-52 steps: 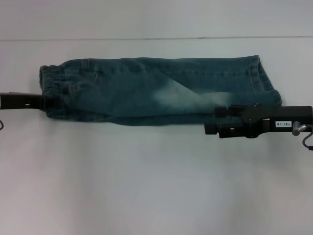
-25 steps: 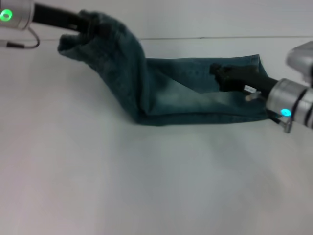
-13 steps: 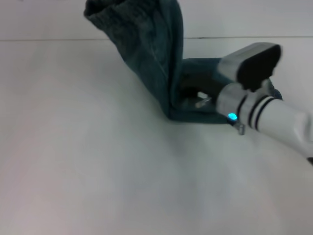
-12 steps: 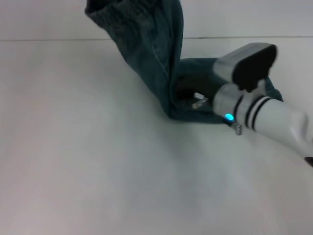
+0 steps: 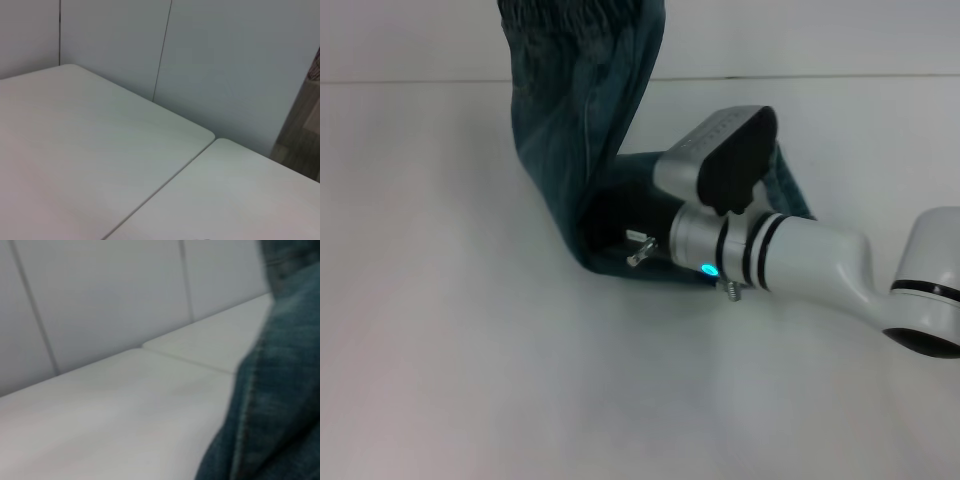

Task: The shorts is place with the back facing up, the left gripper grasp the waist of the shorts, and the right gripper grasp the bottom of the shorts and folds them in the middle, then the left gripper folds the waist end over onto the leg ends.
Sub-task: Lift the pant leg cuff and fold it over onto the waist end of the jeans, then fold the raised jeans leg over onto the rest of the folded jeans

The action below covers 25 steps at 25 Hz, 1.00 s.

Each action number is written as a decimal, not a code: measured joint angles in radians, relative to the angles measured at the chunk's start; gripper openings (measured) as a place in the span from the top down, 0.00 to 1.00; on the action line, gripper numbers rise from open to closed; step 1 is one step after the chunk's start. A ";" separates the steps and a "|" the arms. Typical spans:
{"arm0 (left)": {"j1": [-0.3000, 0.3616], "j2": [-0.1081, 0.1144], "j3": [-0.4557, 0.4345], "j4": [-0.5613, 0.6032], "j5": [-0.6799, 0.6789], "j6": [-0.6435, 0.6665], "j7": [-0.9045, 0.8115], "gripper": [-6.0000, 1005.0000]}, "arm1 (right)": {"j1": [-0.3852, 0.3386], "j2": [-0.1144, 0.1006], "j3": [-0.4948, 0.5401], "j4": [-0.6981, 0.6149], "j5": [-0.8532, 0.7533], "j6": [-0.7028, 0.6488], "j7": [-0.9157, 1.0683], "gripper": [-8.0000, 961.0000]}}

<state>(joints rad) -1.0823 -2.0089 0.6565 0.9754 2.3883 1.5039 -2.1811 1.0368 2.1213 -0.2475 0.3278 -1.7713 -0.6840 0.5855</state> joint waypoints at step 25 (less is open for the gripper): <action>0.103 -0.157 0.190 -0.113 -0.135 -0.168 0.091 0.88 | -0.370 -0.029 0.423 -0.329 0.065 -0.327 0.118 0.98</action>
<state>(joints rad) -0.9789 -2.1664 0.8467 0.8627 2.2530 1.3360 -2.0904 0.6665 2.0922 0.1757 -0.0009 -1.7060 -1.0108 0.7031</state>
